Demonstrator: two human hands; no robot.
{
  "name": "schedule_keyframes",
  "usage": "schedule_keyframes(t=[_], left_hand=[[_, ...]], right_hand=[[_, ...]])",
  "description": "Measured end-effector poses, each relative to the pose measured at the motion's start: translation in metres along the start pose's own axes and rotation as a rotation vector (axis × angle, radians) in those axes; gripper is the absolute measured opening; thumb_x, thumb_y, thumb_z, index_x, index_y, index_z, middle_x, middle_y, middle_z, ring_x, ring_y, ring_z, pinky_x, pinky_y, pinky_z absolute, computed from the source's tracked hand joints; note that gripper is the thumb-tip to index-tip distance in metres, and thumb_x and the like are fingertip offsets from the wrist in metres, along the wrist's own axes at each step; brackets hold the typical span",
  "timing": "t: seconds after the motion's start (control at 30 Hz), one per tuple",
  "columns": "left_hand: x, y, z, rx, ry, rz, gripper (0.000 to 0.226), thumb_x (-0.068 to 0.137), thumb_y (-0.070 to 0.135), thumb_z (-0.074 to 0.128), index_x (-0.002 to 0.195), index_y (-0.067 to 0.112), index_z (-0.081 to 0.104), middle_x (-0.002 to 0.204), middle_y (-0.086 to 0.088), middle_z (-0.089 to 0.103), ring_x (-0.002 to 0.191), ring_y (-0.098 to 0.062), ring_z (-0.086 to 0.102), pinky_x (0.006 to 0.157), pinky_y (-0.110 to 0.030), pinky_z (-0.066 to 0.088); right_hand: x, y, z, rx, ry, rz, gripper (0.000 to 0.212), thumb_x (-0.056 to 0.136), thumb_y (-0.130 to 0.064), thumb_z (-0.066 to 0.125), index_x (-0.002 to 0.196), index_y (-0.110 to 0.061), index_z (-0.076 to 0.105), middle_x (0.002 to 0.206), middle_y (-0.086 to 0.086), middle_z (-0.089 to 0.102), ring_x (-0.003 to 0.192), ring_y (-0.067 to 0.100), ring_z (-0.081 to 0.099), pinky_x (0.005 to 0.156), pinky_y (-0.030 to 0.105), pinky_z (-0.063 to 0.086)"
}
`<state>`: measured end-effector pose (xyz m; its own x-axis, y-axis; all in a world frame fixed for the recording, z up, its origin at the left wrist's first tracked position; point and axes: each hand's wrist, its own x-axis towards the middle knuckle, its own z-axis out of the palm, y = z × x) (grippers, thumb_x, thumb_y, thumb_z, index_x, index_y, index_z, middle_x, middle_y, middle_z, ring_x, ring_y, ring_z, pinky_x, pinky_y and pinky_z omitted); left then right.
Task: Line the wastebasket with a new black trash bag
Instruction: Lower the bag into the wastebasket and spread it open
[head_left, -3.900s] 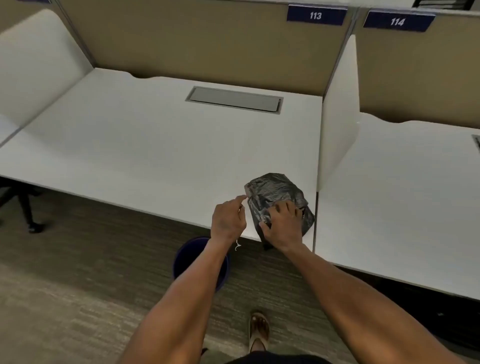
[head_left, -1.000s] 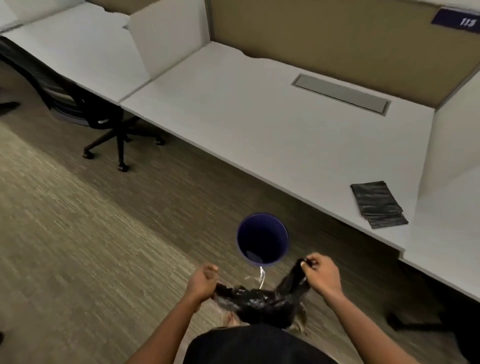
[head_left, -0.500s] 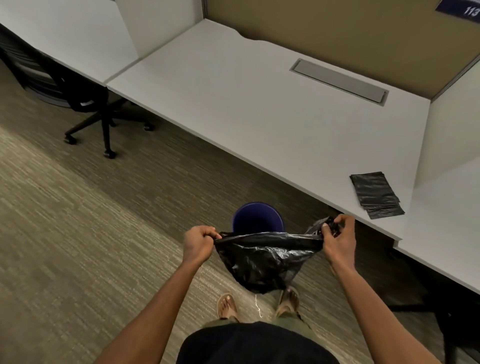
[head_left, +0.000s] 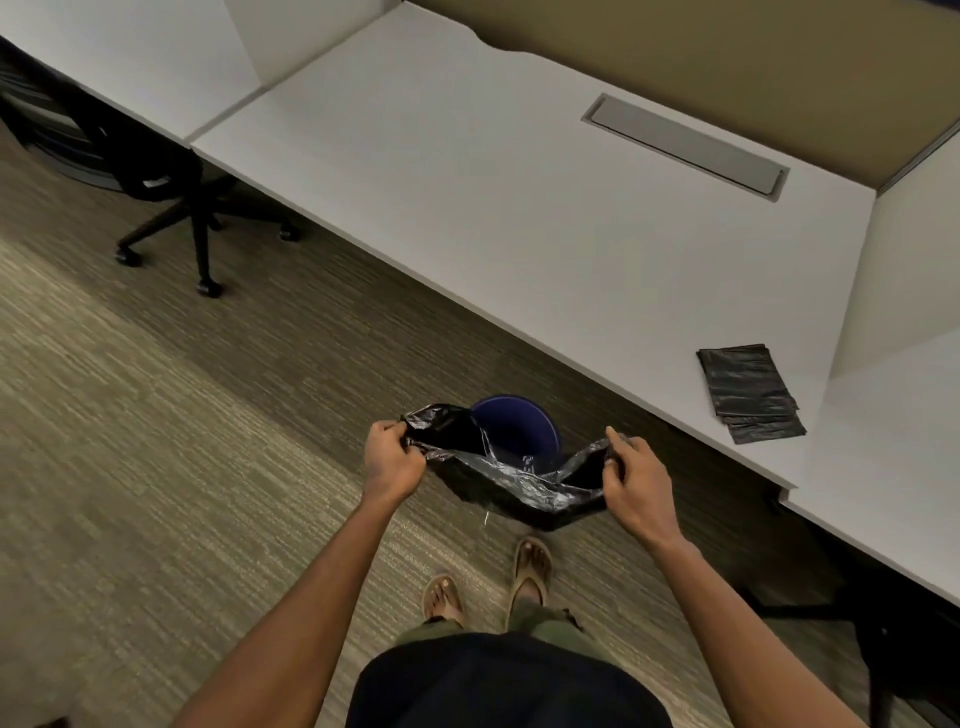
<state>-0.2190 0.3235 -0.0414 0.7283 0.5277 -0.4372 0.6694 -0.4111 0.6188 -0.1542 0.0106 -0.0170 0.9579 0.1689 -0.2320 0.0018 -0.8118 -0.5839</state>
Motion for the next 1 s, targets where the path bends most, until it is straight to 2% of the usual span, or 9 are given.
schedule_keyframes(t=[0.27, 0.37, 0.43, 0.5, 0.57, 0.63, 0.7, 0.83, 1.0], left_hand=[[0.014, 0.001, 0.015, 0.065, 0.041, -0.133, 0.065, 0.09, 0.002, 0.064, 0.152, 0.007, 0.046, 0.149, -0.017, 0.042, 0.126, -0.039, 0.057, 0.108, -0.041, 0.048], [0.018, 0.002, 0.03, -0.107, -0.057, -0.201, 0.087, 0.091, 0.006, 0.067, 0.165, 0.025, 0.025, 0.146, -0.004, 0.052, 0.13, -0.032, 0.059, 0.108, -0.043, 0.054], [0.019, 0.011, 0.042, -0.335, -0.173, -0.268, 0.099, 0.092, 0.007, 0.072, 0.166, 0.036, 0.013, 0.143, 0.002, 0.053, 0.127, -0.028, 0.062, 0.094, -0.042, 0.063], [0.026, 0.02, 0.056, -0.498, -0.218, -0.321, 0.104, 0.09, 0.007, 0.078, 0.164, 0.044, 0.015, 0.156, -0.005, 0.051, 0.127, -0.03, 0.064, 0.08, -0.037, 0.067], [0.041, 0.027, 0.073, -0.524, -0.202, -0.304, 0.106, 0.085, 0.01, 0.083, 0.161, 0.048, 0.019, 0.159, -0.007, 0.049, 0.131, -0.032, 0.062, 0.088, -0.046, 0.065], [0.061, 0.031, 0.087, -0.554, -0.191, -0.281, 0.105, 0.082, 0.008, 0.082, 0.159, 0.048, 0.022, 0.159, -0.006, 0.05, 0.135, -0.03, 0.059, 0.101, -0.057, 0.058], [0.079, 0.042, 0.091, -0.686, -0.166, -0.281, 0.1, 0.085, -0.008, 0.072, 0.161, 0.04, 0.027, 0.159, -0.006, 0.051, 0.134, -0.028, 0.059, 0.104, -0.056, 0.057], [0.106, 0.046, 0.078, -0.974, -0.068, -0.407, 0.073, 0.093, -0.023, 0.045, 0.154, 0.017, 0.046, 0.129, -0.011, 0.066, 0.098, -0.017, 0.067, 0.064, -0.023, 0.06], [0.122, 0.021, 0.079, -1.062, -0.16, -0.559, 0.067, 0.09, -0.019, 0.031, 0.145, 0.011, 0.054, 0.113, -0.013, 0.069, 0.091, -0.025, 0.067, 0.061, -0.032, 0.061]], right_hand=[[0.03, 0.024, 0.0, -0.075, 0.051, 0.148, 0.073, 0.092, -0.027, 0.067, 0.157, -0.012, 0.036, 0.146, 0.01, 0.047, 0.122, 0.024, 0.058, 0.103, 0.039, 0.051], [0.038, 0.03, 0.004, -0.097, 0.102, 0.225, 0.072, 0.092, -0.025, 0.069, 0.155, -0.01, 0.039, 0.144, 0.012, 0.048, 0.122, 0.028, 0.059, 0.102, 0.04, 0.05], [0.042, 0.033, 0.008, -0.013, 0.151, 0.332, 0.064, 0.09, -0.023, 0.072, 0.149, -0.012, 0.05, 0.138, 0.012, 0.056, 0.121, 0.028, 0.061, 0.101, 0.041, 0.05], [0.05, 0.038, 0.017, 0.057, 0.174, 0.431, 0.04, 0.087, -0.023, 0.076, 0.126, -0.019, 0.07, 0.122, 0.008, 0.07, 0.11, 0.025, 0.067, 0.095, 0.042, 0.056], [0.059, 0.042, 0.026, 0.037, 0.136, 0.511, 0.015, 0.083, -0.028, 0.078, 0.098, -0.027, 0.076, 0.102, 0.003, 0.076, 0.093, 0.023, 0.07, 0.083, 0.041, 0.06], [0.07, 0.048, 0.035, 0.022, 0.091, 0.557, 0.011, 0.083, -0.034, 0.077, 0.09, -0.026, 0.074, 0.093, 0.003, 0.076, 0.089, 0.026, 0.07, 0.079, 0.039, 0.06], [0.082, 0.056, 0.044, 0.095, 0.097, 0.622, 0.015, 0.089, -0.035, 0.071, 0.09, -0.021, 0.07, 0.097, 0.008, 0.074, 0.097, 0.034, 0.069, 0.084, 0.038, 0.054], [0.103, 0.085, 0.067, 0.544, 0.21, 0.874, 0.027, 0.097, -0.034, 0.055, 0.097, -0.012, 0.07, 0.11, 0.02, 0.073, 0.097, 0.035, 0.067, 0.09, 0.042, 0.052], [0.12, 0.101, 0.077, 0.979, 0.292, 0.931, 0.026, 0.103, -0.024, 0.054, 0.127, -0.015, 0.061, 0.124, 0.014, 0.065, 0.107, 0.028, 0.062, 0.104, 0.054, 0.05]])
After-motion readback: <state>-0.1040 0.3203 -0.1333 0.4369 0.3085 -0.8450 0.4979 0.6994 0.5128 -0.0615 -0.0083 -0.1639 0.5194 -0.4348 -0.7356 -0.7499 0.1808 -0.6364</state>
